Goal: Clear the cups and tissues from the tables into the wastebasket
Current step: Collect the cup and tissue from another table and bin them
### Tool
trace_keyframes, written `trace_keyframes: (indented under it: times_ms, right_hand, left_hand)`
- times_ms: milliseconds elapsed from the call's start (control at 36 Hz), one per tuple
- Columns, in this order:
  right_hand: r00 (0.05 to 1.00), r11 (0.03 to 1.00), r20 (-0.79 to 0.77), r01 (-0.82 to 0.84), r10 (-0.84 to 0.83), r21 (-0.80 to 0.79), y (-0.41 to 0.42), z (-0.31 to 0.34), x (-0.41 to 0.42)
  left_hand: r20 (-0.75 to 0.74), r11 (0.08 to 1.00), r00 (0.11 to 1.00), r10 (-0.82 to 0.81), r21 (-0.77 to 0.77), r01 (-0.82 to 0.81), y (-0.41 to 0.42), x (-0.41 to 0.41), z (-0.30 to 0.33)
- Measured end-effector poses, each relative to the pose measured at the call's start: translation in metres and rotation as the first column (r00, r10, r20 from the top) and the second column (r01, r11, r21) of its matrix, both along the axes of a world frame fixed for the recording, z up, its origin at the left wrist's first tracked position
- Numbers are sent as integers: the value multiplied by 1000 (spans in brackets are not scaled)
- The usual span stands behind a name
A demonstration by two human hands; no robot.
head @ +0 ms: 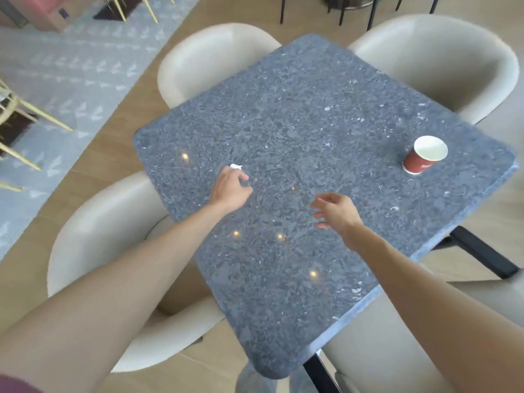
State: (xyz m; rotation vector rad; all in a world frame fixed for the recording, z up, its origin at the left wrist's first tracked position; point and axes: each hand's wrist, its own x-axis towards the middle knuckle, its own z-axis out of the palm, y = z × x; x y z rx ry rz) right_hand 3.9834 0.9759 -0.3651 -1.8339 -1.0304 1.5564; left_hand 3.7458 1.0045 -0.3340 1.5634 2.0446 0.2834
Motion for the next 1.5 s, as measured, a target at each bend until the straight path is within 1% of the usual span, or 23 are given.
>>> trace_keyframes:
  times_ms: [139,222,333,389,472,556,667,722,778,861,917,972,1056,1111,1167,1194,1250,1333,1389,1500]
  right_hand:
    - [997,999,72,2,1,-40,7,-17,-10]
    - [993,999,114,-4,10,-55,12,-25,-18]
    - [993,997,119,13,-3,-79,20,-32,-27]
    - [993,996,116,16,-6,-87,22,-34,-29]
    - [994,995,108,23,-12,-94,24,-36,-29]
    - [994,994,102,41,-31,-102,25,-36,-26]
    - [993,993,107,51,-40,-108,26,-34,-21]
    - [993,993,109,51,-39,-106,27,-32,-20]
    - [992,993,118,50,-38,-105,28,-28,-18]
    - [992,992,114,67,-55,-106,28,-22,-15]
    - [992,991,103,81,-70,-108,27,-18,-10]
    - [991,990,106,91,-79,-106,27,-16,-3]
    - [986,988,131,115,-102,-102,26,-16,11]
    - [980,986,161,137,-121,-94,27,-17,23]
    - [963,984,227,163,-143,-69,29,-19,35]
    - [947,982,277,183,-164,-45,31,-21,42]
    - [905,974,364,225,-218,25,37,-24,55]
    - [840,965,475,231,-264,129,50,-24,77]
    - [782,953,545,238,-303,188,63,-20,96]
    - [644,924,662,266,-383,275,96,-18,136]
  left_hand:
    - [-71,997,996,-50,-68,45,44,-21,-33]
    - [-66,993,997,-28,-119,20,64,-27,-55]
    - [-61,986,998,-4,-169,-6,80,-29,-82]
    - [-76,987,997,-10,-163,-2,79,-29,-94]
    - [-118,996,993,2,-85,-13,68,-23,-109]
    - [-110,996,993,37,-81,-46,56,-6,-111]
    - [-2,979,988,151,-136,-150,50,17,-108]
    - [60,973,984,170,-166,-158,49,29,-108]
    - [100,975,985,144,-183,-124,48,45,-106]
    - [90,982,995,37,-189,-19,44,64,-109]
    - [49,984,999,5,-178,4,40,72,-111]
    - [-5,989,1000,25,-147,-25,39,76,-114]
    - [-12,982,990,144,-118,-144,42,81,-113]
    - [54,964,968,246,-121,-239,44,87,-111]
    - [196,945,929,313,-158,-285,45,101,-106]
    - [270,942,908,321,-185,-279,46,112,-102]
    - [393,945,867,307,-235,-228,48,139,-92]
    - [545,955,806,228,-287,-76,51,185,-72]
    - [602,957,776,189,-289,-8,53,212,-61]
    - [681,960,719,138,-271,72,56,247,-52]
